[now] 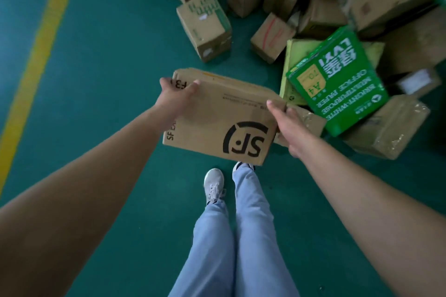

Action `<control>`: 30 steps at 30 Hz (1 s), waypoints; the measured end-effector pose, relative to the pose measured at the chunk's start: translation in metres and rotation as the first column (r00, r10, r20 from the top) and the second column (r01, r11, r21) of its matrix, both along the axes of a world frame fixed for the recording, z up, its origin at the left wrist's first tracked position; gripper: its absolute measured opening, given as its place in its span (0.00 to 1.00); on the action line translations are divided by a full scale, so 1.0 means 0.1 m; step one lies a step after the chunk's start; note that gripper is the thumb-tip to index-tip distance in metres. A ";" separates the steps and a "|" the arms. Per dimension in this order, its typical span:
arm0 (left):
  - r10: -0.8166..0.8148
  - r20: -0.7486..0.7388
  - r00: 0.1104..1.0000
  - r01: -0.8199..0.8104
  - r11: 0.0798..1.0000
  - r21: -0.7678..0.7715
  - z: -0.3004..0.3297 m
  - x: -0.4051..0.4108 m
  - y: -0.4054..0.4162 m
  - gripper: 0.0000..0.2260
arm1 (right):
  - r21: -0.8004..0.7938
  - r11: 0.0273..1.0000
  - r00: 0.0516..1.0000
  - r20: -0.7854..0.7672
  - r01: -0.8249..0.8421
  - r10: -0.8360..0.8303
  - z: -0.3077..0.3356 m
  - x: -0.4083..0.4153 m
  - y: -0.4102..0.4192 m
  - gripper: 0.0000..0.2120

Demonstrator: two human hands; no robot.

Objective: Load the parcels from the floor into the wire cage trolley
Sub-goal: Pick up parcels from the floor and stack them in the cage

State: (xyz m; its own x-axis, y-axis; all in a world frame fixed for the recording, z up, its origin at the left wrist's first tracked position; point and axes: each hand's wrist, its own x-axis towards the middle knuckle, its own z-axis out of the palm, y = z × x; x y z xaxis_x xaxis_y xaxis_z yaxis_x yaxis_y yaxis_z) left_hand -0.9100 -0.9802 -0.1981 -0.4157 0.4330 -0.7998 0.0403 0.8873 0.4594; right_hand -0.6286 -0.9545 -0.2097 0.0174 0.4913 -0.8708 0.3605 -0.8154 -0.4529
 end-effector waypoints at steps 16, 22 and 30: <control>-0.333 -0.033 0.942 0.333 0.920 0.206 3.54 1.98 -0.75 0.53 | 0.258 0.798 0.829 -0.025 0.545 -0.559 3.60 1.77 -1.85 0.38; -0.467 0.034 0.883 0.431 0.839 0.334 3.92 3.40 -0.85 0.46 | 0.315 0.664 0.695 0.016 0.678 -0.719 3.96 2.95 -2.40 0.40; -0.555 0.018 0.832 0.484 0.741 0.465 4.17 5.40 -1.02 0.36 | 0.371 0.530 0.569 0.007 0.762 -0.822 4.13 4.70 -2.77 0.41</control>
